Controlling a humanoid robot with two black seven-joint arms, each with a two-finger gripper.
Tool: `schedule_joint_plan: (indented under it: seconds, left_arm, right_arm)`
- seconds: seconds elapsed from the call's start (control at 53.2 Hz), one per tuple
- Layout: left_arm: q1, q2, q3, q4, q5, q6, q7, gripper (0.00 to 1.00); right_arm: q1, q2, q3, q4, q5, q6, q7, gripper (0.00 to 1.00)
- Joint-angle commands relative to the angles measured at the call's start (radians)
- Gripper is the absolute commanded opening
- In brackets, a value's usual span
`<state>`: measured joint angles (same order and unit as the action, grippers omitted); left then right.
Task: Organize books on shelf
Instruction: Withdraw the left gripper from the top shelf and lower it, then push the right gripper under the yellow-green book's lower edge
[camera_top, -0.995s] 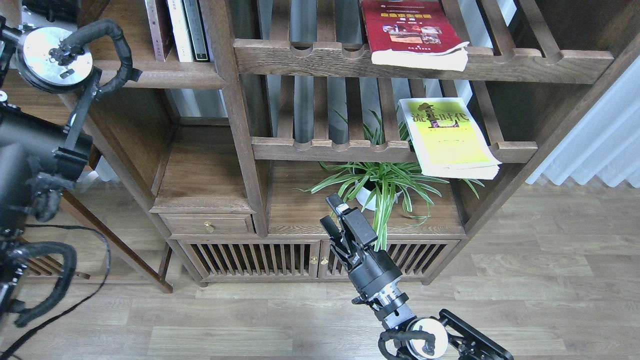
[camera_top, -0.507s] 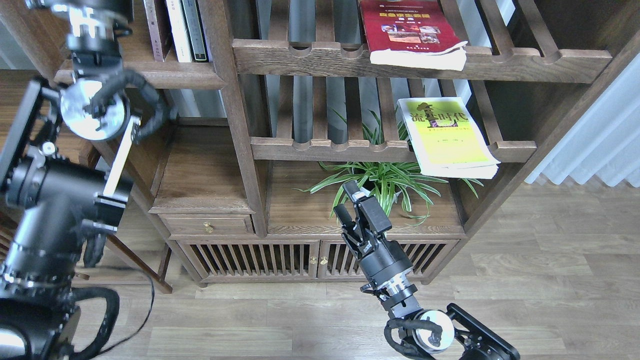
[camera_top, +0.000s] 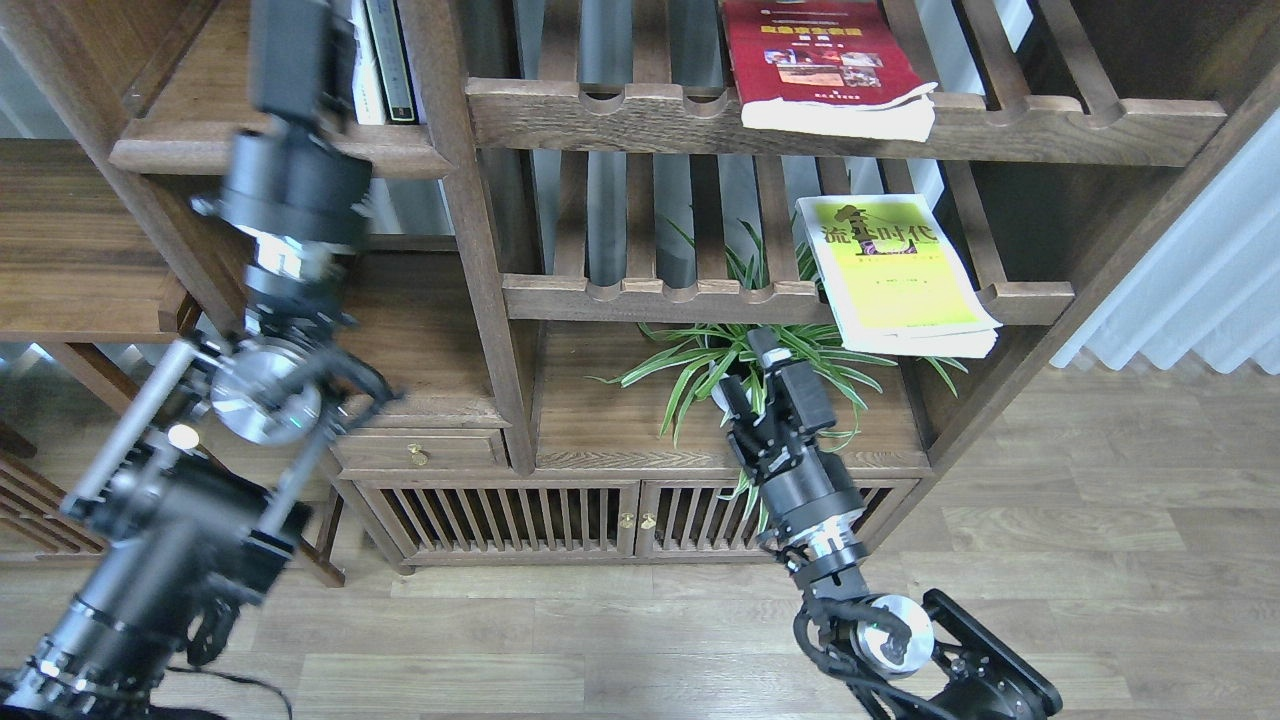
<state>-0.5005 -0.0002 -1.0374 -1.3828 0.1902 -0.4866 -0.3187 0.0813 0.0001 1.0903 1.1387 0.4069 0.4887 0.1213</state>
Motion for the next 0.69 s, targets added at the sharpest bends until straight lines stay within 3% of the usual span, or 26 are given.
schedule_joint_plan:
  seconds: [0.0, 0.357, 0.545, 0.676]
  left_arm:
    - [0.085, 0.000, 0.039, 0.002, 0.000, -0.002, 0.009, 1.00]
    - [0.218, 0.000, 0.073, 0.004, 0.002, -0.002, 0.021, 1.00]
    - [0.295, 0.000, 0.069, 0.005, 0.002, -0.002, 0.108, 1.00]
    - [0.333, 0.000, 0.069, 0.005, 0.002, -0.002, 0.124, 1.00]
  right_arm:
    - [-0.005, 0.000, 0.036, -0.046, 0.004, 0.000, 0.000, 0.98]
    - [0.041, 0.000, 0.128, -0.192, 0.030, 0.000, -0.002, 0.98]
    - [0.080, 0.000, 0.192, -0.231, 0.040, -0.042, -0.020, 0.98]
    - [0.090, -0.025, 0.192, -0.232, 0.046, -0.085, -0.046, 0.98]
